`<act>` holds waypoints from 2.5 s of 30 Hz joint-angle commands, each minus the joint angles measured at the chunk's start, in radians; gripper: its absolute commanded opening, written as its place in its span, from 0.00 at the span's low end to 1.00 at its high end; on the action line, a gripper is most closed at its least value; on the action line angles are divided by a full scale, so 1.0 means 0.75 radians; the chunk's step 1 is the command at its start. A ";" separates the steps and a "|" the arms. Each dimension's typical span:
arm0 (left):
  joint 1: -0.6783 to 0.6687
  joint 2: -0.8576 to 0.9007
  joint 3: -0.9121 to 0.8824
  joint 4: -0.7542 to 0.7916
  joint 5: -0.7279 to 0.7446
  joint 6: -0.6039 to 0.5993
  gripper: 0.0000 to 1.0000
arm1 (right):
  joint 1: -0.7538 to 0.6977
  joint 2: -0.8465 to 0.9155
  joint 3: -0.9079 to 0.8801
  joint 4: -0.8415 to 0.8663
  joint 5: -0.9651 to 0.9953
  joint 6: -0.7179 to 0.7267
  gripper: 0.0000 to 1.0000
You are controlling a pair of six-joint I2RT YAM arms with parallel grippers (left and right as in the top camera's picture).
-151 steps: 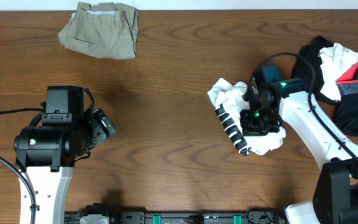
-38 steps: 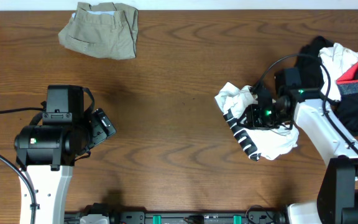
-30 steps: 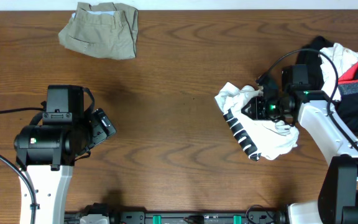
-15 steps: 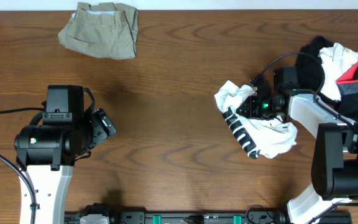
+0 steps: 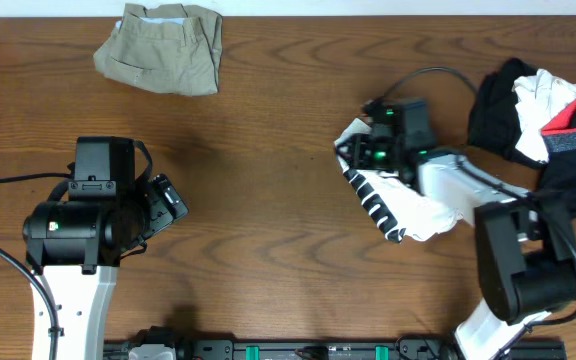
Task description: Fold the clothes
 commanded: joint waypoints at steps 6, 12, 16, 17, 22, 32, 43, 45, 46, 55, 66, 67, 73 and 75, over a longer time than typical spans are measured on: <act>0.007 0.003 -0.009 -0.001 -0.007 0.019 0.98 | 0.061 0.000 0.315 -0.463 0.264 -0.062 0.19; 0.007 0.003 -0.009 0.001 -0.007 0.019 0.98 | -0.068 -0.056 0.774 -1.095 0.331 -0.219 0.18; 0.007 0.003 -0.012 0.000 -0.007 0.019 0.98 | -0.131 -0.065 0.940 -1.462 0.332 -0.329 0.28; 0.007 0.003 -0.013 0.000 -0.007 0.019 0.98 | -0.143 -0.065 0.942 -1.536 0.333 -0.352 0.28; 0.007 0.005 -0.027 0.001 -0.007 0.019 0.98 | -0.200 -0.062 0.807 -1.715 0.387 -0.364 0.19; 0.007 0.015 -0.027 0.005 -0.007 0.019 0.98 | -0.277 -0.062 0.272 -1.211 0.439 -0.357 0.22; 0.007 0.033 -0.027 0.005 -0.007 0.018 0.98 | -0.456 -0.062 0.249 -1.092 0.773 -0.370 0.27; 0.007 0.037 -0.027 0.005 -0.007 0.019 0.98 | -0.465 -0.062 0.251 -1.085 0.823 -0.325 0.25; 0.007 0.039 -0.027 0.005 -0.007 0.019 0.98 | -0.465 -0.062 0.257 -1.089 0.831 -0.314 0.23; 0.007 0.040 -0.027 0.007 -0.007 0.018 0.98 | -0.425 -0.062 0.272 -1.153 0.563 -0.314 0.26; 0.007 0.040 -0.027 0.009 -0.006 0.019 0.98 | -0.260 0.033 0.138 -0.955 0.362 -0.241 0.24; 0.007 0.040 -0.027 0.009 -0.006 0.019 0.98 | -0.233 0.056 0.136 -0.929 0.334 -0.230 0.23; 0.007 0.040 -0.027 0.009 -0.006 0.019 0.98 | -0.081 0.171 0.138 -0.772 0.176 -0.181 0.24; 0.007 0.040 -0.027 0.010 -0.006 0.019 0.98 | -0.018 0.201 0.143 -0.692 0.106 -0.143 0.24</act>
